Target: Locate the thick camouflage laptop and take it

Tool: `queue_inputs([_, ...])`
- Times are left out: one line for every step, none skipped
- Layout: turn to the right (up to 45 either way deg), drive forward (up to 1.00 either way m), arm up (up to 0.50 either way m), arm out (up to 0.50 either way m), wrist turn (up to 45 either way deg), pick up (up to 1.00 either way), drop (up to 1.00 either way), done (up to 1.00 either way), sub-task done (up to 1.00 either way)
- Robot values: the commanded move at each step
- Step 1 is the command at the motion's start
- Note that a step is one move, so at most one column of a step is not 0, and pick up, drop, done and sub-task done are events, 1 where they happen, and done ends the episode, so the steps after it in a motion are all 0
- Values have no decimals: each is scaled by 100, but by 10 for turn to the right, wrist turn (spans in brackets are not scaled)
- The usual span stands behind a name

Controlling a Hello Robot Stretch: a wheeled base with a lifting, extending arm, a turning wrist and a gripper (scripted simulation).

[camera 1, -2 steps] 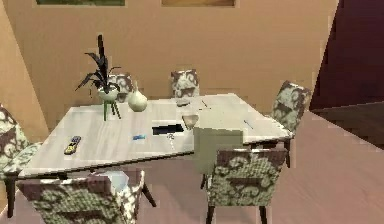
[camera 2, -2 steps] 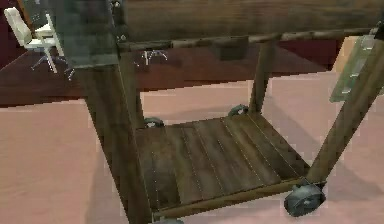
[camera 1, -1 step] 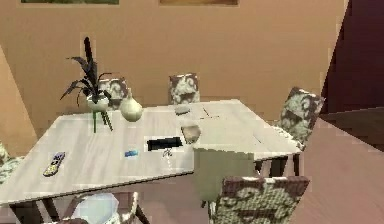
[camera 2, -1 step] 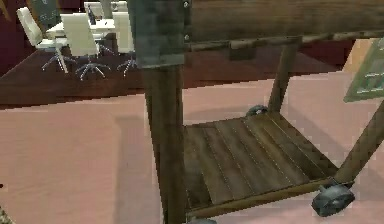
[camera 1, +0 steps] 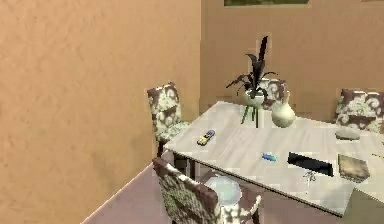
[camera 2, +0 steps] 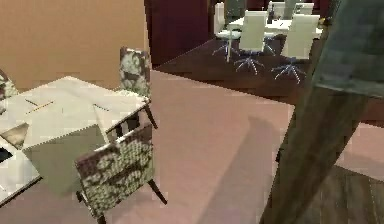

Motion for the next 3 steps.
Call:
queue_inputs([-450, 0, 0, 0, 0, 0, 0, 0, 0])
queue_inputs([-450, 0, 0, 0, 0, 0, 0, 0, 0])
queue_inputs([-150, 0, 0, 0, 0, 0, 0, 0, 0])
